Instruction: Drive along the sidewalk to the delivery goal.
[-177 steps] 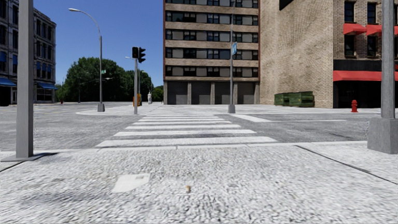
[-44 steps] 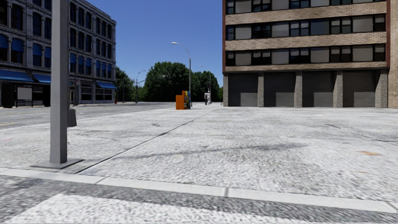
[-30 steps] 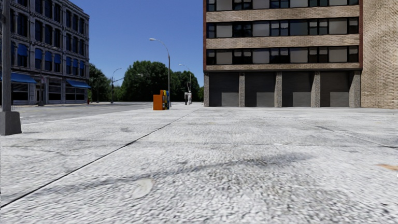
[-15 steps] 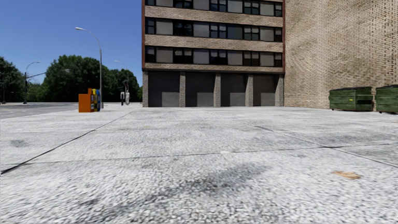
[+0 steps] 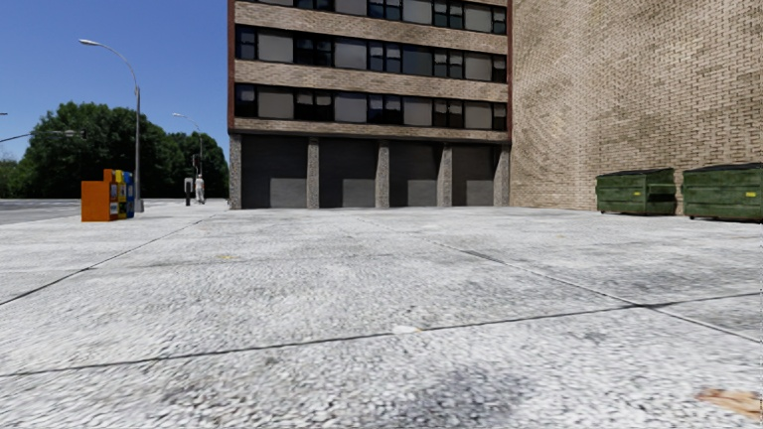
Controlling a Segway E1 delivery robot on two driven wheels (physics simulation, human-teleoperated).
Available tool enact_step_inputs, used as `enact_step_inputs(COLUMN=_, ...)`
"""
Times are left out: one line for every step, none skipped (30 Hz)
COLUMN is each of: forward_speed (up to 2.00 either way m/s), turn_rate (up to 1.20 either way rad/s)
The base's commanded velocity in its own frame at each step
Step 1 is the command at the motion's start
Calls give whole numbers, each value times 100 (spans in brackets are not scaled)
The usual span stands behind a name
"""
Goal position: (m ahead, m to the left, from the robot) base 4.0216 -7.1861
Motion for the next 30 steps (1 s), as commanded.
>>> enact_step_inputs(forward_speed=177, turn_rate=-69)
enact_step_inputs(forward_speed=177, turn_rate=-69)
enact_step_inputs(forward_speed=177, turn_rate=-69)
enact_step_inputs(forward_speed=177, turn_rate=-69)
enact_step_inputs(forward_speed=177, turn_rate=-69)
enact_step_inputs(forward_speed=177, turn_rate=-69)
enact_step_inputs(forward_speed=177, turn_rate=-69)
enact_step_inputs(forward_speed=177, turn_rate=-69)
enact_step_inputs(forward_speed=177, turn_rate=-69)
enact_step_inputs(forward_speed=177, turn_rate=-69)
enact_step_inputs(forward_speed=177, turn_rate=-69)
enact_step_inputs(forward_speed=177, turn_rate=-69)
enact_step_inputs(forward_speed=177, turn_rate=-69)
enact_step_inputs(forward_speed=177, turn_rate=-69)
enact_step_inputs(forward_speed=177, turn_rate=-69)
enact_step_inputs(forward_speed=177, turn_rate=-69)
enact_step_inputs(forward_speed=177, turn_rate=-69)
enact_step_inputs(forward_speed=177, turn_rate=-69)
enact_step_inputs(forward_speed=177, turn_rate=-69)
enact_step_inputs(forward_speed=177, turn_rate=-69)
enact_step_inputs(forward_speed=177, turn_rate=-69)
enact_step_inputs(forward_speed=177, turn_rate=-69)
enact_step_inputs(forward_speed=177, turn_rate=-69)
enact_step_inputs(forward_speed=177, turn_rate=-69)
enact_step_inputs(forward_speed=177, turn_rate=-69)
enact_step_inputs(forward_speed=177, turn_rate=-69)
enact_step_inputs(forward_speed=177, turn_rate=-69)
enact_step_inputs(forward_speed=177, turn_rate=-69)
enact_step_inputs(forward_speed=177, turn_rate=-69)
enact_step_inputs(forward_speed=177, turn_rate=-69)
